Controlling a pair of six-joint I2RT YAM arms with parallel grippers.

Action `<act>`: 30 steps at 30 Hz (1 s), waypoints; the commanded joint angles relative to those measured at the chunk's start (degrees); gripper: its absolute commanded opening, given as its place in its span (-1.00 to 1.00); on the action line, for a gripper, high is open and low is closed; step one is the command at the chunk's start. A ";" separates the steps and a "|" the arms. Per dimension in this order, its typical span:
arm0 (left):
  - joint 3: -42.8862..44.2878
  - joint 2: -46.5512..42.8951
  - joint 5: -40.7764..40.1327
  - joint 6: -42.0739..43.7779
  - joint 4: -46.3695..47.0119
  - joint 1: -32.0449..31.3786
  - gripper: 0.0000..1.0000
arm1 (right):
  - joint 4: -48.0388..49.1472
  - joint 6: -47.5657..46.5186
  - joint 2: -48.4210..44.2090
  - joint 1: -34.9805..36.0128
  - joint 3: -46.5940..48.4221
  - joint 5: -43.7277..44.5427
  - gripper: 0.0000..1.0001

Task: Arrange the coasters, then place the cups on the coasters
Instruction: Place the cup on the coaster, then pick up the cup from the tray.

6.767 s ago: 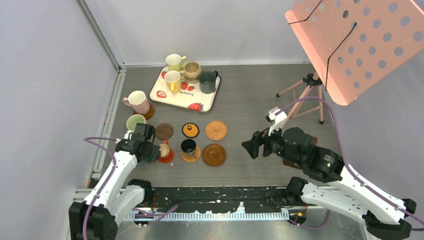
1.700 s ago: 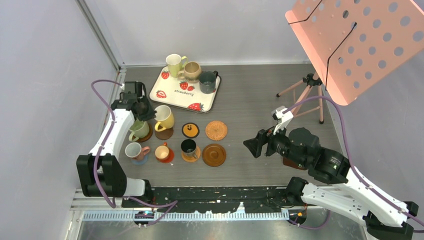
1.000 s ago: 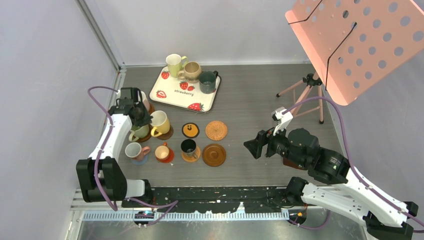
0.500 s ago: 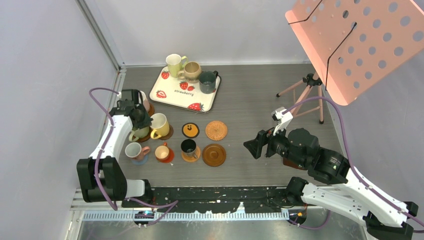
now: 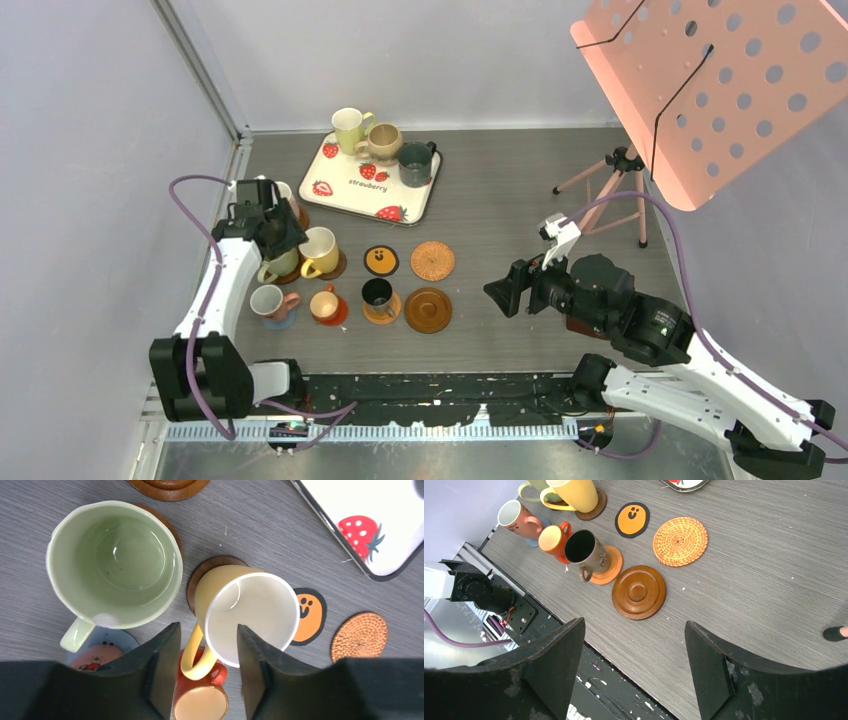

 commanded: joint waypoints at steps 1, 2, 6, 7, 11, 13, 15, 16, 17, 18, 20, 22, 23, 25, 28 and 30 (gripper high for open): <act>2.58 -5.44 0.81 0.84 -0.28 0.26 0.01 | 3.88 1.01 1.37 0.21 0.69 -0.96 0.60; 3.18 -6.21 1.70 1.06 -0.77 0.30 0.05 | 4.36 1.21 1.57 0.21 0.74 -0.95 0.60; 6.15 -9.13 6.59 2.13 -3.33 0.26 0.16 | 5.83 2.96 4.50 0.22 2.01 0.06 0.60; 6.74 -9.89 8.10 2.45 -3.86 0.23 0.18 | 6.09 3.78 6.13 0.22 2.87 0.89 0.59; 5.06 -14.19 15.79 2.27 -2.99 0.17 0.23 | 7.18 5.24 13.03 0.21 6.92 5.47 0.59; 2.69 -16.95 20.73 1.90 -1.16 0.18 0.46 | 7.79 5.15 17.05 0.15 9.67 8.38 0.59; 0.04 -19.70 23.76 1.90 -0.77 0.18 0.98 | 8.96 4.85 21.29 -0.05 12.47 10.96 0.60; -0.97 -21.04 24.75 2.03 -0.90 0.13 0.99 | 9.42 4.75 24.37 -0.42 13.35 12.10 0.60; -1.71 -22.38 25.86 2.17 -0.87 0.17 0.98 | 10.66 4.52 25.82 -0.72 15.15 12.43 0.61; -2.64 -23.78 26.83 2.34 -0.67 0.14 0.99 | 11.41 4.18 29.08 -1.34 16.90 12.69 0.61; -4.32 -26.68 28.45 2.68 -0.61 0.02 0.99 | 13.61 3.28 34.36 -2.71 20.10 12.33 0.61; -6.28 -29.56 29.52 3.44 -0.04 -0.60 0.99 | 14.68 3.13 40.42 -4.56 24.18 11.55 0.61; -7.47 -31.65 28.81 3.79 0.19 -1.51 0.98 | 15.34 3.21 42.41 -5.77 25.53 11.37 0.61; -10.03 -34.59 26.95 4.39 1.12 -4.45 0.99 | 16.03 3.61 48.57 -7.47 30.31 10.88 0.62; -13.24 -37.41 22.84 6.02 1.09 -7.25 0.99 | 16.09 4.72 59.23 -9.64 39.79 10.92 0.61; -11.83 -37.03 21.78 7.20 -1.55 -8.91 0.99 | 15.51 6.04 65.16 -11.25 44.47 10.87 0.60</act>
